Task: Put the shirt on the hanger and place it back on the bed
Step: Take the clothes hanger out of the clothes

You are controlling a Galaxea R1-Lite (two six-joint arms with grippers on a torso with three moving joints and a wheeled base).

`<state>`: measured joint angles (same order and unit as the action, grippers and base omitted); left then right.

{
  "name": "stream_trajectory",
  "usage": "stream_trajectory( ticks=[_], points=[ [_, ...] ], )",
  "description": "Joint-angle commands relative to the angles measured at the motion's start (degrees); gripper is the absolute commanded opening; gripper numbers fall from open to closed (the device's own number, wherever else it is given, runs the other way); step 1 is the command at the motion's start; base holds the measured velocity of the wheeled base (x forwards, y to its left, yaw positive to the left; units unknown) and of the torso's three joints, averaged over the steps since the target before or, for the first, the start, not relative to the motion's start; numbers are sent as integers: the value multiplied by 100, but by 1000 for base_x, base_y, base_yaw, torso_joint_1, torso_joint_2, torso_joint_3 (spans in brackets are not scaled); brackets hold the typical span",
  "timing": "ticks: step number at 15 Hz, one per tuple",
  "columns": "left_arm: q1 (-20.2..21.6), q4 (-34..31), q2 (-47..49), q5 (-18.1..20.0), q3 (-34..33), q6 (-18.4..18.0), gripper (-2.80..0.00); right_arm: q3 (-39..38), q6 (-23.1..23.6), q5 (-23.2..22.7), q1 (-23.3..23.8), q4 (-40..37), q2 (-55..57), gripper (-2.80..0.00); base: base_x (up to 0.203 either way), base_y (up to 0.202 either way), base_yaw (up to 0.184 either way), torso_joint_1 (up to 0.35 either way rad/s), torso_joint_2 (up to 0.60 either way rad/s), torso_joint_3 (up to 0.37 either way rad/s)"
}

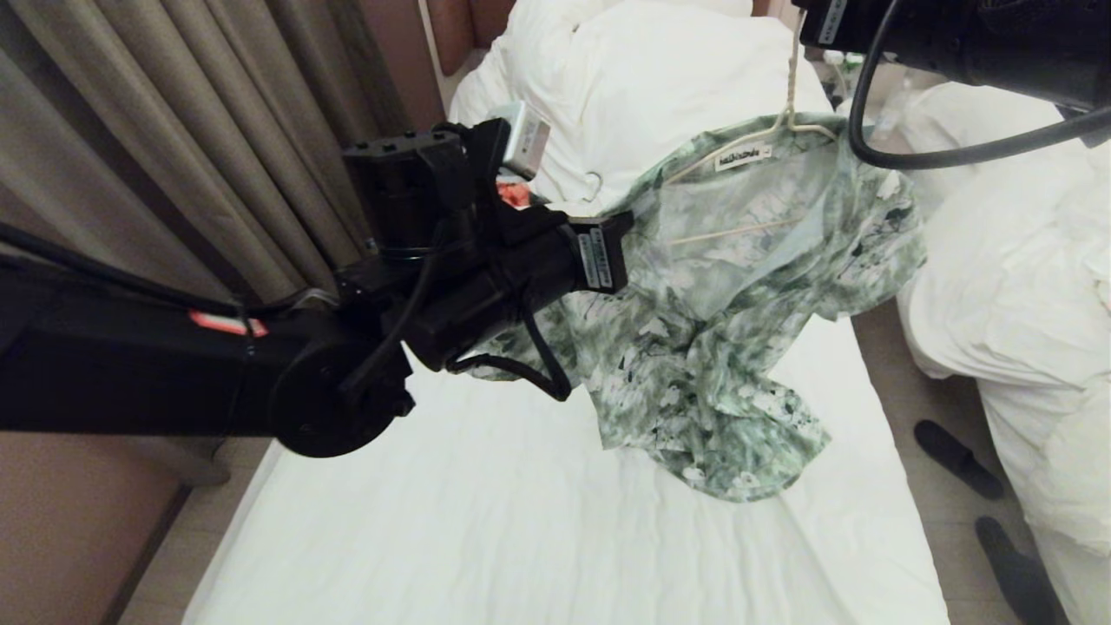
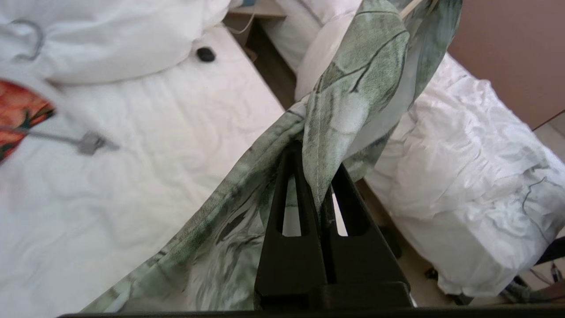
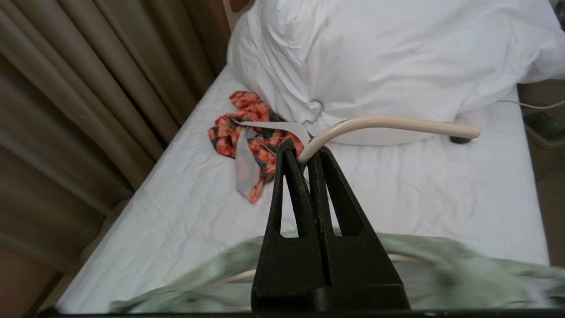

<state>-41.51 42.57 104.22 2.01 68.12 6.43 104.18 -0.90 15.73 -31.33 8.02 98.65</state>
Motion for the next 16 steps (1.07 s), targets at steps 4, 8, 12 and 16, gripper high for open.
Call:
stream_trajectory(
  ticks=[4,8,12,16],
  points=[
    [477,25,-967,-47,-1141,7,-280,-30,55,9,57,6,-14,-280,0,0,0,0,0,0],
    [583,24,-1152,-108,-1848,16,-280,-30,90,10,83,6,-38,-280,0,0,0,0,0,0],
    [1016,39,-954,-80,-1816,26,-280,-38,99,9,162,-2,-30,-280,0,0,0,0,0,0],
    [1685,143,-1090,334,-1572,17,-280,-214,152,1,189,6,-21,-280,0,0,0,0,0,0]
  ],
)
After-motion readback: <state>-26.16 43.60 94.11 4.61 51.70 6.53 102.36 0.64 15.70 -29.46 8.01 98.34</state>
